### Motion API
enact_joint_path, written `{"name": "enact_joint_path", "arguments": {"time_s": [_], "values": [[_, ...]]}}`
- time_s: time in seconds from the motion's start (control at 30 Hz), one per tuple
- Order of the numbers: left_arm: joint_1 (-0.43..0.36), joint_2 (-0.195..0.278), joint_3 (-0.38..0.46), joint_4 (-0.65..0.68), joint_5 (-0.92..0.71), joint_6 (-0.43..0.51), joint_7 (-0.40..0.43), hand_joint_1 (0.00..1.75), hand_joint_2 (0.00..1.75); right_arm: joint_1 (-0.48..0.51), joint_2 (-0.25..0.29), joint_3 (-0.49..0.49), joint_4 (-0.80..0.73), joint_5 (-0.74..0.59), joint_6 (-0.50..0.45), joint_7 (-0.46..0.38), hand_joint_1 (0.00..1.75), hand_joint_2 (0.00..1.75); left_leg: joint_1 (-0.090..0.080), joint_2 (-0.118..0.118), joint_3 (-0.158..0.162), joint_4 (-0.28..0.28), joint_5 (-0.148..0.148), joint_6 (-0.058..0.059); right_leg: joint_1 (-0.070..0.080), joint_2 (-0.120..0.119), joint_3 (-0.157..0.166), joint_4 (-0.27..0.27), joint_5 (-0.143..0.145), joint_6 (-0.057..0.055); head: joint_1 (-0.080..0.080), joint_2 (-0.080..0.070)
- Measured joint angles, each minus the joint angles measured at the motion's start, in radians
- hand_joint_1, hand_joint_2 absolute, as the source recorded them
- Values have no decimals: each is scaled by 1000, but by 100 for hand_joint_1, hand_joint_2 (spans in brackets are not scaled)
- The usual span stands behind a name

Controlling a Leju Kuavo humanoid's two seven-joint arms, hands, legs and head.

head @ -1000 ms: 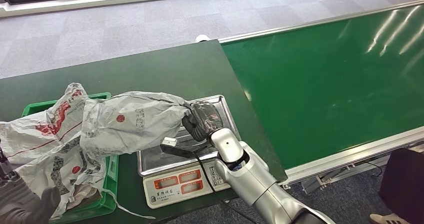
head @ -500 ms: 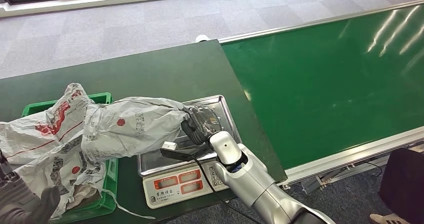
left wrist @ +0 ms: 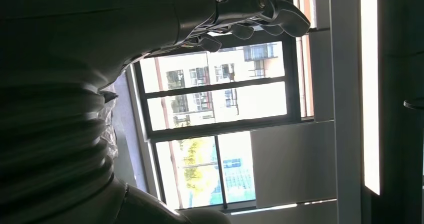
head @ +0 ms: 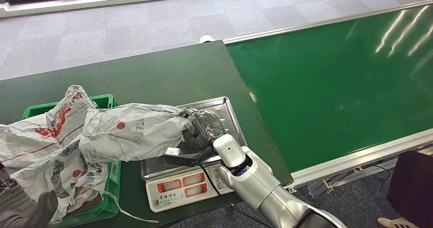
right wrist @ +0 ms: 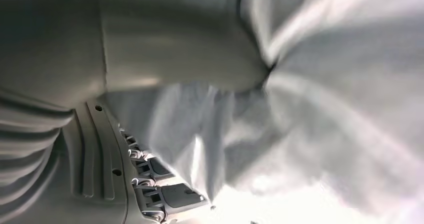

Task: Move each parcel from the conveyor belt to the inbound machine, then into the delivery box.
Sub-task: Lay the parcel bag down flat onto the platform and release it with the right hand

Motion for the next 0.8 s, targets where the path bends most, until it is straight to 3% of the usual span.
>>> {"name": "enact_joint_path", "arguments": {"time_s": [0.6, 0.8], "values": [[7, 17, -33, 0, 0, 30, 0, 0, 175, -21, -19, 22, 16, -59, -5, -3, 0, 175, 0, 0, 0, 0, 0, 0, 0, 0, 0, 0, 0, 0, 0, 0], [7, 27, -44, 3, -10, 81, 0, 0, 175, -28, -20, 24, -13, -147, -111, -55, 0, 175, 0, 0, 0, 0, 0, 0, 0, 0, 0, 0, 0, 0, 0, 0]]}}
